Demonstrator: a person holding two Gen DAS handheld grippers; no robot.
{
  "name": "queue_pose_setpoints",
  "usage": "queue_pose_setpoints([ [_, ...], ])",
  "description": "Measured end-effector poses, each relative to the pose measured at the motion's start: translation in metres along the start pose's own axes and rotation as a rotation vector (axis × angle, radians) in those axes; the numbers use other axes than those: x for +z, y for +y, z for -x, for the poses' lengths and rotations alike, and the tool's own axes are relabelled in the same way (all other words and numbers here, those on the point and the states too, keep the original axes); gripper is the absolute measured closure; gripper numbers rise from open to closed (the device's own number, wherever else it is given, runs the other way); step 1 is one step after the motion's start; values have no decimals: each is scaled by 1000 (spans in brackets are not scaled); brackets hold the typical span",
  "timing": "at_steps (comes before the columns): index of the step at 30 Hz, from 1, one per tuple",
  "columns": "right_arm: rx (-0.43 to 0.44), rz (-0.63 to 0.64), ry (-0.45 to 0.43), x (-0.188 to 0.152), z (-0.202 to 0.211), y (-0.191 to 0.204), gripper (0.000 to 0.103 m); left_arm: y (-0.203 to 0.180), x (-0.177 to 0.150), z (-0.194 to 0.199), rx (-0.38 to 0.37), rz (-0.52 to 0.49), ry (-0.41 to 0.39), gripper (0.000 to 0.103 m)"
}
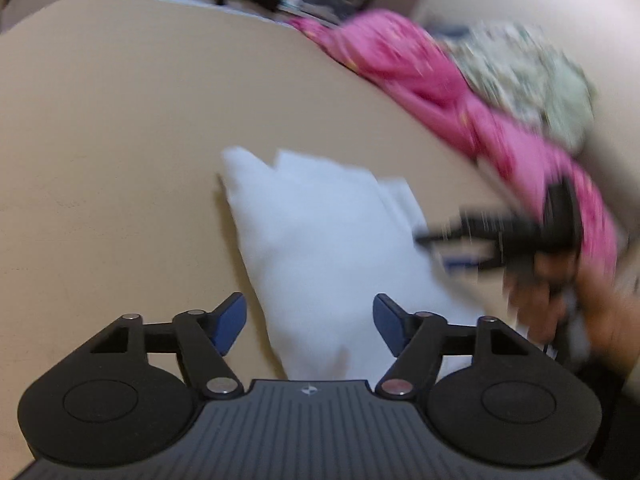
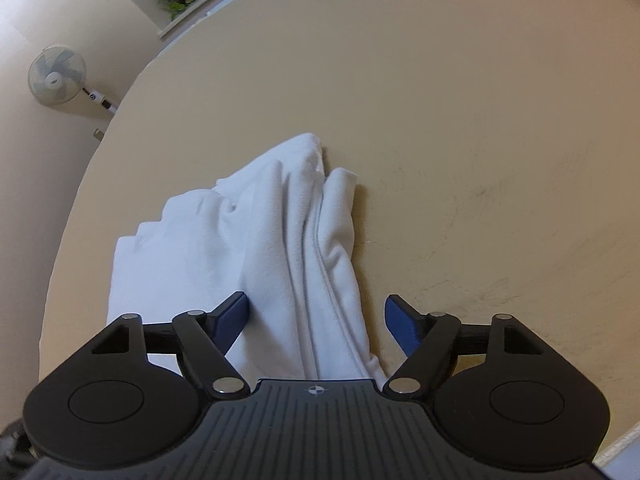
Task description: Fold small clothes
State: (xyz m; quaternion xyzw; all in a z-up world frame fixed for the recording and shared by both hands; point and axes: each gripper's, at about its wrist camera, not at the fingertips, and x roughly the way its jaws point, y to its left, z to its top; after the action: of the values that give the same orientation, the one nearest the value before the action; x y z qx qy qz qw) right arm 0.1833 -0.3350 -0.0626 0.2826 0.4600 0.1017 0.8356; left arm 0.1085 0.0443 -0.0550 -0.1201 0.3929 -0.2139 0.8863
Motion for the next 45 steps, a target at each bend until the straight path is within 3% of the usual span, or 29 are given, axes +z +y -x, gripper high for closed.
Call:
queue_pose_setpoints([
  [2,1,-17,8,-1,-5,-2,26,15,15,-12,-14,96,-14,24],
  [5,1,-11,-1,-2,-8,-1,26,39,28,-46,-65,261,36,23],
  [7,21,-2,-3,-3,-8,0,34,48,28,-70,-90,343,68,23],
  [8,41,-4,0,-3,-8,0,44,53,29,-79,-97,367,72,23],
  [10,60,-1,0,-4,-9,0,54,57,28,-89,-123,394,48,23],
  [12,67,13,-2,-5,-8,2,65,54,27,-94,-130,391,23,28],
  [14,71,12,-13,-6,-5,4,73,54,33,-96,-110,386,27,61],
  [16,89,10,-33,-6,-3,8,78,50,41,-91,-115,346,33,70],
  [18,123,24,-69,-7,3,17,80,42,54,-72,-95,258,0,71],
  [25,365,102,-204,-13,18,74,81,47,96,31,-43,92,-161,68],
  [27,419,138,-234,-16,17,92,79,61,102,53,-21,90,-192,56],
  [29,392,173,-226,-18,6,106,70,81,103,63,95,117,-222,30],
  [30,346,179,-200,-17,-3,108,59,92,100,67,176,133,-209,31],
  [31,287,178,-171,-17,-14,107,55,101,96,70,231,141,-174,35],
  [34,153,164,-155,-15,-22,103,55,102,78,92,218,109,-163,36],
  [37,219,211,-184,-17,-6,109,55,87,55,107,205,54,-159,35],
  [39,263,272,-178,-25,-2,120,36,83,39,101,203,43,-148,34],
  [41,268,354,-116,-37,-10,131,29,85,25,82,212,36,-95,35],
  [43,213,434,-44,-49,-28,137,31,87,12,51,274,5,64,37],
  [45,123,508,20,-61,-43,137,44,86,2,35,359,-59,140,37],
])
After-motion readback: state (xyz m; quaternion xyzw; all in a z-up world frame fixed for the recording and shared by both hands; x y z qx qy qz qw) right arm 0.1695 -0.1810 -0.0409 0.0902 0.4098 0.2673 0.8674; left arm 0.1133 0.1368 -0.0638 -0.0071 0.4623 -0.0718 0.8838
